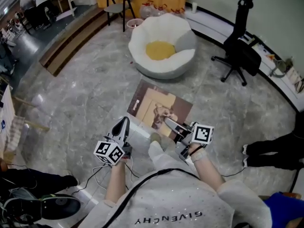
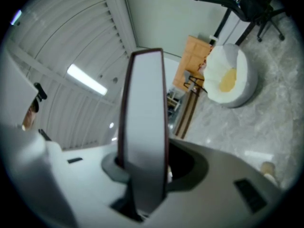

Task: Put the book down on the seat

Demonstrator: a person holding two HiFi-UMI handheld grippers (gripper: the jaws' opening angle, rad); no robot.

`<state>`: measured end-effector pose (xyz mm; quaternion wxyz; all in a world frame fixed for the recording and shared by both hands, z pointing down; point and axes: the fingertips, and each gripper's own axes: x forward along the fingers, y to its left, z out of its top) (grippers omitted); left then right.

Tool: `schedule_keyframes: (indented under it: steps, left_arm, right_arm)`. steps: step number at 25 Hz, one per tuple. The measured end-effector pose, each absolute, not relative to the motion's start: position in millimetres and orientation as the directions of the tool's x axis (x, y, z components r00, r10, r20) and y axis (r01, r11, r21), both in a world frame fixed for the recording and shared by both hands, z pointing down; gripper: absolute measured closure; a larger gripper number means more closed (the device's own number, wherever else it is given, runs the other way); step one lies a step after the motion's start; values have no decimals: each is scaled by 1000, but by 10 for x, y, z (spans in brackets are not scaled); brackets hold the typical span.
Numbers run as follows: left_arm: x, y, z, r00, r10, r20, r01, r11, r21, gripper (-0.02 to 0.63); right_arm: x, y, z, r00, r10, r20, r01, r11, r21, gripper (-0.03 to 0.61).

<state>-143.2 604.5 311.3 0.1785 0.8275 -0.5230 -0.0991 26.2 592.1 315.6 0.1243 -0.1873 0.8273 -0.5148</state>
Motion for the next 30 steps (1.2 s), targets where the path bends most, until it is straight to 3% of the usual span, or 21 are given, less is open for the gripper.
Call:
schedule_keyframes:
  steps: [16, 30]
  left_arm:
    - [-1933, 4057, 3011, 448, -894, 26, -821, -400, 409, 591]
    - [-1945, 3630, 3126, 519, -854, 24, -779, -461, 424, 591]
  right_arm:
    - [-284, 3913, 3010, -899, -438, -11, -189, 409, -893, 425]
    - [-218, 3778, 3162, -850, -527, -3, -225, 367, -903, 425]
